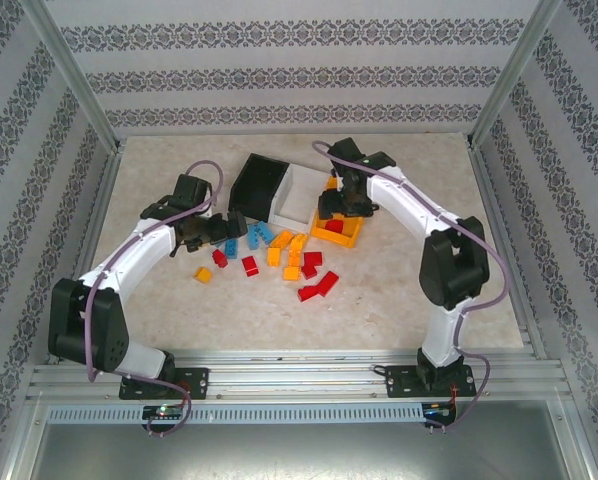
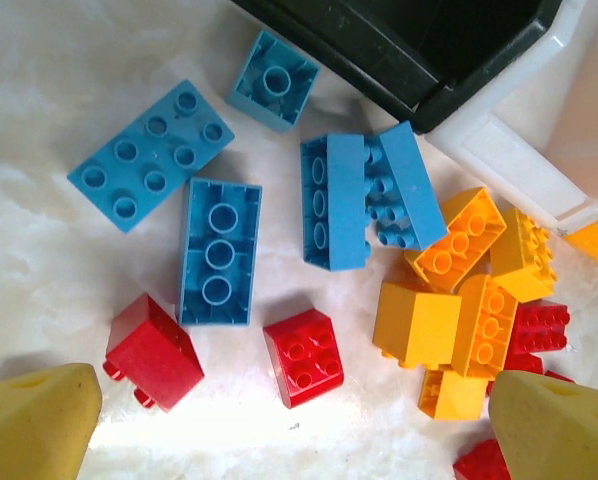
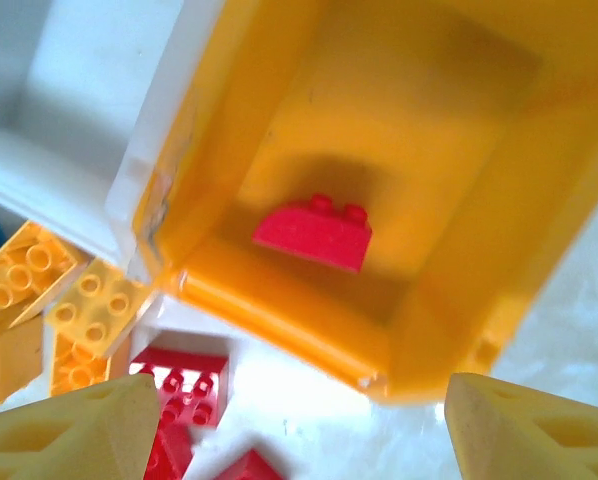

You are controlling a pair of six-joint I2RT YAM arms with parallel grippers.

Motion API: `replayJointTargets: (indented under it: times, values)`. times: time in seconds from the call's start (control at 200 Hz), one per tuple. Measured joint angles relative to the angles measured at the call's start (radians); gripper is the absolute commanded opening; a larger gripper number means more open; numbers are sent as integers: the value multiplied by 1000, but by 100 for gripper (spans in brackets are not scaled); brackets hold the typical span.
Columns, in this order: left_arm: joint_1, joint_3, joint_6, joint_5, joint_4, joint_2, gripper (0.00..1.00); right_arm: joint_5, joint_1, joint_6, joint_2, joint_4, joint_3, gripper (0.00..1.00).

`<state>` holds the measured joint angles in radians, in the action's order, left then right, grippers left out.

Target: Sort the legos into containers by color

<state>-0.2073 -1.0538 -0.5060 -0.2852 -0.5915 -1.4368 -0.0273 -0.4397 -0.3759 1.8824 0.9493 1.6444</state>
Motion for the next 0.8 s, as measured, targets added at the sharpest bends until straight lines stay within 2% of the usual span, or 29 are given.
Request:
replayJointTargets:
  times: [0.165, 0.39, 0.555, 0.799]
  values:
    - [0, 13, -11, -7, 0, 15, 100, -35, -23, -212, -131, 21, -166, 76]
    - [0, 18, -26, -7, -11, 31, 100, -109, -97, -752, -301, -41, -466, 72]
    - [0, 53, -26, -6, -33, 121, 100, -85, -199, -986, -305, -37, -469, 70]
    - [-22, 126, -23, -7, -46, 198, 100, -63, -262, -1153, -246, -48, -467, 63]
